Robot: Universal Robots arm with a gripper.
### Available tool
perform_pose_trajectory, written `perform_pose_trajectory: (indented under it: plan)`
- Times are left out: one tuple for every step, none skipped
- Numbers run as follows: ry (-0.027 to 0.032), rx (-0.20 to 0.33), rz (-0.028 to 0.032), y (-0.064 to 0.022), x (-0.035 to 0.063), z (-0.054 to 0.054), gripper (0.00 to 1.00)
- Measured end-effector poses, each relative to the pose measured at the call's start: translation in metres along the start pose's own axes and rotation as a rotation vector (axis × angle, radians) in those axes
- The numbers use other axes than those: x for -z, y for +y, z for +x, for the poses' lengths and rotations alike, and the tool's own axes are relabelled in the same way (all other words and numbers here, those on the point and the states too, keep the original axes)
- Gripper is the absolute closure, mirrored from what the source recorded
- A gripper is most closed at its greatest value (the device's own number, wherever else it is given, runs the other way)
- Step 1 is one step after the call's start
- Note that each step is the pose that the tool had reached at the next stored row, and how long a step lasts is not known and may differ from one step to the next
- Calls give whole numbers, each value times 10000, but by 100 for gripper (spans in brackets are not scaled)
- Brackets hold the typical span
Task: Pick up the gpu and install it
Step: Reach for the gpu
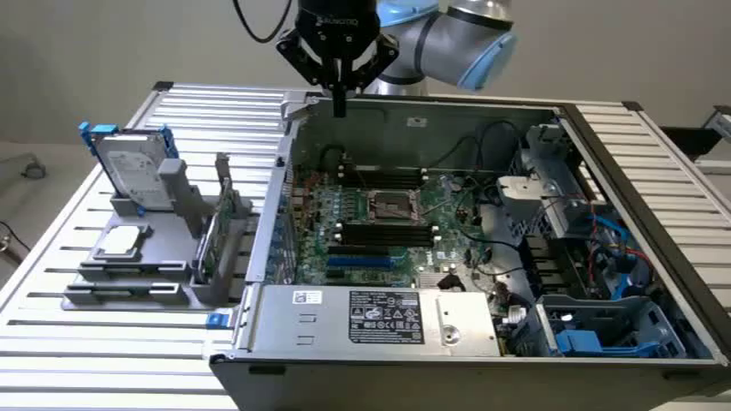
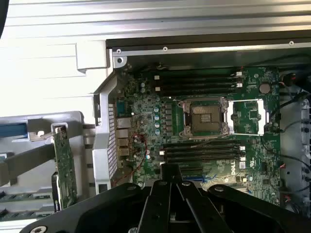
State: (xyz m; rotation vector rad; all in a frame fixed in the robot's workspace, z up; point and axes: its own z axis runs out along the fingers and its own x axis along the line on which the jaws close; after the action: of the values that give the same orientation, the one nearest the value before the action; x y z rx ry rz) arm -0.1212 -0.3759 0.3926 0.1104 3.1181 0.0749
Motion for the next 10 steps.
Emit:
perform_pose_trajectory:
  plan:
    - [-1, 0, -1, 0, 0, 0, 89]
    - [-1, 0, -1, 0, -1, 0, 89]
    - [-1, 0, -1, 0, 0, 0, 89]
    - [-1, 0, 0, 1, 0, 0, 89]
    - [0, 1, 0, 1, 0, 0, 89]
    - [0, 1, 0, 1, 0, 0, 89]
    - [-1, 1, 0, 1, 0, 0, 89]
    - [-1, 1, -1, 1, 0, 0, 89]
    - [-1, 0, -1, 1, 0, 0, 89]
    - [0, 0, 0, 1, 0, 0, 89]
